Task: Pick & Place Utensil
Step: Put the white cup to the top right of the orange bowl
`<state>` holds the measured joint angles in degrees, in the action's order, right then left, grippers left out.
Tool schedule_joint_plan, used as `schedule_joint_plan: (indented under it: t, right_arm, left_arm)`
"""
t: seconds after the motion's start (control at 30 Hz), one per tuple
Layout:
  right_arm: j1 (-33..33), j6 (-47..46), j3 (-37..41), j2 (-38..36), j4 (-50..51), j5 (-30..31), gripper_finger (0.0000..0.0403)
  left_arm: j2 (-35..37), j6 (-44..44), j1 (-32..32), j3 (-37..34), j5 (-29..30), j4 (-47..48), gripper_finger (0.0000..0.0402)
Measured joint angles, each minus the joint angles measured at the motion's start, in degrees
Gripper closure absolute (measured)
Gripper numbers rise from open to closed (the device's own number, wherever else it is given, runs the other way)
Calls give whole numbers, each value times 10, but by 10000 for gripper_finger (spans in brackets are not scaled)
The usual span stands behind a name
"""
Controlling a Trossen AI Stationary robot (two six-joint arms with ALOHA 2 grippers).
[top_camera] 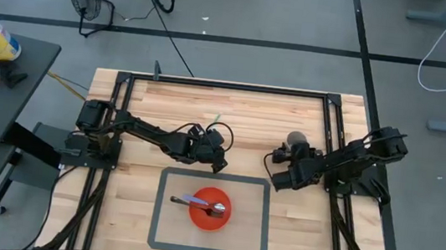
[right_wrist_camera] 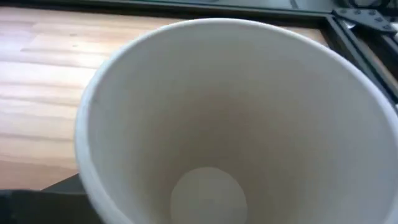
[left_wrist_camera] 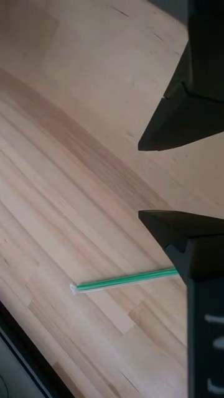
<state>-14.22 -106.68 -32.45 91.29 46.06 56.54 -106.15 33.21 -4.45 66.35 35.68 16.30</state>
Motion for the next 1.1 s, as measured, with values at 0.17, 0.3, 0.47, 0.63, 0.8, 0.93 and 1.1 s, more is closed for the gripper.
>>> schedule_joint_plan:
  t: [0.17,0.3,0.47,0.63,0.8,0.93,1.1]
  right_arm:
    - [0,16,13,0,-29,-9,16]
    - [0,43,13,1,-32,32,7]
    - [1,63,12,1,-36,70,13]
    - [8,85,12,1,-51,94,14]
    - [25,128,21,1,-106,132,14]
    - [38,182,44,1,-188,153,22]
    - [46,216,58,1,-226,175,42]
  left_arm:
    - [0,0,0,0,0,0,230]
    - [0,0,0,0,0,0,230]
    - [0,0,0,0,0,0,230]
    - [0,0,0,0,0,0,230]
    - [0,0,-2,0,0,0,230]
    - [0,-9,-4,0,-7,0,230]
    - [0,-9,-4,0,-8,0,230]
